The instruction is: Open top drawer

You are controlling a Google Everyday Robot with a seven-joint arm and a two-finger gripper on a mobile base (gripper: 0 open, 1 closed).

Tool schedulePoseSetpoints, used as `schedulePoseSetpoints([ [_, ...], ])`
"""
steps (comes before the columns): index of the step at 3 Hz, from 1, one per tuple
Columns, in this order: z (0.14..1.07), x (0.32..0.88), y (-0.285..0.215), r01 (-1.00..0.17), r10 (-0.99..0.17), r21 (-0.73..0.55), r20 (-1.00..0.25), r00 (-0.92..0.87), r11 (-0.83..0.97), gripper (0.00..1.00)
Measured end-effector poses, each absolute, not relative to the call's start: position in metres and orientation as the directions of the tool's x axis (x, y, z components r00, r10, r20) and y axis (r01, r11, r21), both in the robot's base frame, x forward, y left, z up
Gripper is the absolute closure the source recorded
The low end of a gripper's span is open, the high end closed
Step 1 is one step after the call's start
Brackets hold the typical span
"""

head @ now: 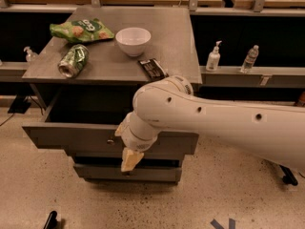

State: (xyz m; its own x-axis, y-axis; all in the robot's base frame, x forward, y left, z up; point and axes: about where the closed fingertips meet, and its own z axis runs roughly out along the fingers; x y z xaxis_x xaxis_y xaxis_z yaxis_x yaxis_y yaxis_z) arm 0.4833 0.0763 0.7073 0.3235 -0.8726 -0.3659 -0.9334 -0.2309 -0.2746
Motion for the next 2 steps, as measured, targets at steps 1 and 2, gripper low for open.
schedulePoseSetpoints([
  [1,0.721,0.463,0.073,-0.931,-0.874,-0.288,-0.362,0.324,-0.225,0.32],
  [2,0.736,0.469,0.067,-0.921,-0.892,-0.336,-0.327,0.312,-0.199,0.26],
])
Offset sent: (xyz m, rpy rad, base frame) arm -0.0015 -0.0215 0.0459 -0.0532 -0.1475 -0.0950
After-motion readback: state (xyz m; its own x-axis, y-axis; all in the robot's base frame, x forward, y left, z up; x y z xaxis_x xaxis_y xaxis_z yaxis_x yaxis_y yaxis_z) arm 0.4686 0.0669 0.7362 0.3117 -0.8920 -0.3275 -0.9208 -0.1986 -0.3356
